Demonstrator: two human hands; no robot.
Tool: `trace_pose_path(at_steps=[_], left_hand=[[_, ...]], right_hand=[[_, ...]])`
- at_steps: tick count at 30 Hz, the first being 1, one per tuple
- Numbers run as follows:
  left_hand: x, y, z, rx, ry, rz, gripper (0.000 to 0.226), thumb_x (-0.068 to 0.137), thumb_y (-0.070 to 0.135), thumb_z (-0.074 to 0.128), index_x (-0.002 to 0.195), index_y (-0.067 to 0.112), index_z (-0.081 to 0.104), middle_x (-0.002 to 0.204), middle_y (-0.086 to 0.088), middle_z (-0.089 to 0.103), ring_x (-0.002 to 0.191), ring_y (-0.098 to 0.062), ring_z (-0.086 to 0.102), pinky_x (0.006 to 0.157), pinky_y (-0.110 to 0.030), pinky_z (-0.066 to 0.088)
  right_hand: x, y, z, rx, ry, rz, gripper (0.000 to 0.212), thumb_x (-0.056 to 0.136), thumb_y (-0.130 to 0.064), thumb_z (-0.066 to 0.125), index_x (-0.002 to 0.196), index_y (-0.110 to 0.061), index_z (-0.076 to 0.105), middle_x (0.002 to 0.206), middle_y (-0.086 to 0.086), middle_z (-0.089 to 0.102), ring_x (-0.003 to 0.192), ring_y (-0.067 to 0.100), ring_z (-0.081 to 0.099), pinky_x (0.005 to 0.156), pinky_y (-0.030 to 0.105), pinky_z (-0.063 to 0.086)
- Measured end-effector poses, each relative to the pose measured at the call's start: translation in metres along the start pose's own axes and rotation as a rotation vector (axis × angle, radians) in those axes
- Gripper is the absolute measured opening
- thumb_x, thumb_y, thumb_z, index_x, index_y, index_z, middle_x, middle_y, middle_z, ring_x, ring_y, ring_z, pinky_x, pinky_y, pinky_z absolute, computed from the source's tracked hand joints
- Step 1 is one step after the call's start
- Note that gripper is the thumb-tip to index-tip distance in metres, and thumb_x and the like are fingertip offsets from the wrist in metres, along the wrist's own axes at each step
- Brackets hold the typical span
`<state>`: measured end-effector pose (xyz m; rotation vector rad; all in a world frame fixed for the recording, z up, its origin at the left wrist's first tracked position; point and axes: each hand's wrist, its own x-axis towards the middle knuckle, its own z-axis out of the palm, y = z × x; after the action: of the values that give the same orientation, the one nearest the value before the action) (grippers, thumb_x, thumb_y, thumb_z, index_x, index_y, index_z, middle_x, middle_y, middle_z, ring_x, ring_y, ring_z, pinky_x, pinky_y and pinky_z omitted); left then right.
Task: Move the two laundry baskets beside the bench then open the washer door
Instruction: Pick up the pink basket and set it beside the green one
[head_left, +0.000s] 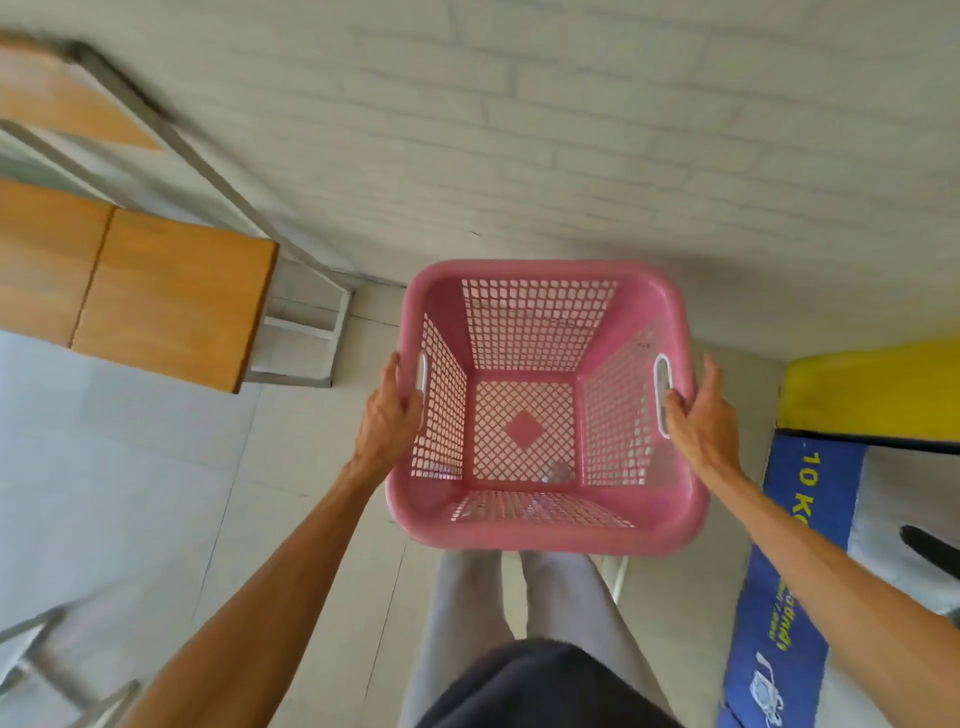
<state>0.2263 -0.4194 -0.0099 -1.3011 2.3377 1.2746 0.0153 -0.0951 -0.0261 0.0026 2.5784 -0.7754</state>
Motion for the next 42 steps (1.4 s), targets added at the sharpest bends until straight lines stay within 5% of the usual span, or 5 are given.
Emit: trace_pose_path(at_steps=[5,12,22,29,42], left_hand=[[-0.091,-0.008,-0.110,-0.138,0.333,-0.056,0.053,0.097,0.046,0.047,0.149,0.039,0.033,0.088,0.006,0.070,0.063,0.001,0.070,0.048,-0.017,0.055],[-0.210,-0.084,-0.238,-0.269,0.706,-0.220,0.063,0.091,0.033,0.055,0.152,0.032,0.038,0.130,-0.006,0.067,0.099,-0.018,0.068,0.092,-0.038,0.054],[-0.351,-0.263,-0.411,-0.441,1.089,-0.356,0.062,0.089,0.035,0.057,0.149,0.035,0.040,0.128,0.020,0.058,0.099,0.007,0.063,0.093,-0.025,0.051],[-0.392,-0.365,-0.508,-0.509,1.225,-0.352,0.064,0.091,0.033,0.058,0.152,0.029,0.039,0.144,0.002,0.057,0.107,-0.014,0.069,0.088,-0.033,0.059],[-0.288,-0.510,-0.685,-0.632,1.287,-0.398,0.060,0.097,0.022,0.059,0.152,0.024,0.039,0.137,0.006,0.059,0.087,0.026,0.059,0.066,0.000,0.049]], right_hand=[[-0.045,-0.114,-0.036,-0.002,-0.136,-0.204,0.063,0.099,-0.026,0.052,0.157,-0.033,0.027,0.088,0.000,0.059,0.053,-0.005,0.049,0.036,0.006,0.034],[-0.138,-0.296,0.002,0.029,-0.413,-0.550,0.061,0.097,-0.034,0.052,0.154,-0.043,0.029,0.135,0.000,0.062,0.096,0.020,0.069,0.067,0.021,0.054],[-0.335,-0.516,0.160,0.085,-0.706,-0.847,0.054,0.085,-0.043,0.067,0.117,-0.080,0.043,0.108,-0.010,0.073,0.079,0.001,0.074,0.063,0.020,0.061],[-0.435,-0.613,0.278,0.089,-0.725,-1.032,0.061,0.085,-0.035,0.068,0.136,-0.061,0.048,0.104,-0.020,0.075,0.084,0.000,0.075,0.077,0.027,0.063],[-0.491,-0.832,0.483,0.026,-0.785,-1.119,0.064,0.089,-0.028,0.070,0.147,-0.041,0.047,0.127,-0.012,0.068,0.103,0.007,0.070,0.095,0.030,0.055]])
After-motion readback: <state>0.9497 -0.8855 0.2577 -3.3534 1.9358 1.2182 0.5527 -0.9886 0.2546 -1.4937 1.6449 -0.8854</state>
